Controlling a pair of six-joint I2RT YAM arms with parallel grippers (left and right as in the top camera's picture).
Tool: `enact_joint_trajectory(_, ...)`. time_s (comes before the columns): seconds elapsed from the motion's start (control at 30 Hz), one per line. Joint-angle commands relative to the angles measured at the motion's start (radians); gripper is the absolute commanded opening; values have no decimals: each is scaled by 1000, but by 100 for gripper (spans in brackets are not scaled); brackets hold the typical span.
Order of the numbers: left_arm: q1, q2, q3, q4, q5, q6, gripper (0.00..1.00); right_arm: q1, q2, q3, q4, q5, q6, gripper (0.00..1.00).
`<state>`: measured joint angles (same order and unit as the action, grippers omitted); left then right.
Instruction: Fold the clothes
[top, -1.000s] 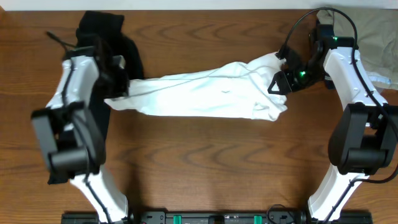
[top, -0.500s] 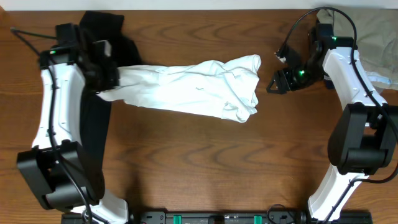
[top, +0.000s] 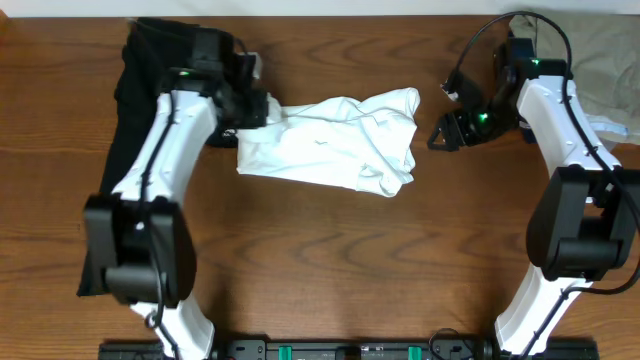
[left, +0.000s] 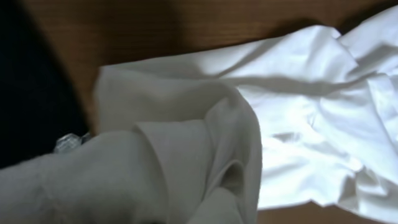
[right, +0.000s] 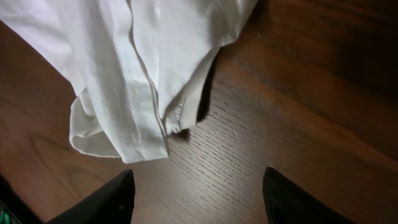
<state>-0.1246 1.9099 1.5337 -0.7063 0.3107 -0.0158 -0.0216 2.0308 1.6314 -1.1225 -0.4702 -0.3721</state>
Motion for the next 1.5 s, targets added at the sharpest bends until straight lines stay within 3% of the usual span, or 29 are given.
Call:
enact_joint_trajectory(0.0,-40,69,8,36,-8,-43,6,10,-23,9,2,-8,9,64)
enact_joint_trajectory(0.1,-81,109,8,72,-7,-61,8,10,-23,9,4,-8,9,64)
enact_joint_trajectory(0.13,-95,114,8,77,-7,-61,14,10,-23,9,4,-8,9,64)
enact_joint_trajectory(0.17,-106,118,8,82,-7,-61,25,10,-23,9,4,-8,9,64)
enact_joint_trajectory(0.27,-143,117,8,109,-6,-62,75,10,-23,9,5,-8,9,64)
enact_joint_trajectory(0.3,-155,117,8,124,-4,-63,84,10,-23,9,5,-8,9,64)
enact_joint_trajectory(0.33,-165,117,8,138,-3,-74,87,10,-23,9,6,-8,9,65)
enact_joint_trajectory(0.57,-229,117,9,217,34,-80,88,10,-23,8,10,-8,9,66)
enact_joint_trajectory(0.73,-229,105,26,257,138,-80,88,10,-23,8,15,-8,9,66)
enact_joint_trajectory(0.97,-222,23,43,188,139,-69,88,10,-22,8,19,-6,18,67)
enact_joint_trajectory(1.2,-179,-2,41,-95,-121,8,88,19,-16,-59,134,-2,219,69)
enact_joint_trajectory(1.23,-172,-2,41,-124,-172,8,90,25,-16,-79,159,-1,240,69)
enact_joint_trajectory(1.27,-162,-2,41,-153,-232,7,100,35,-16,-110,196,-1,267,69)
enact_joint_trajectory(1.3,-151,-2,41,-170,-266,7,98,44,-16,-135,227,-1,288,69)
enact_joint_trajectory(1.47,-67,-4,42,-211,-297,-9,98,109,-16,-251,393,27,399,73)
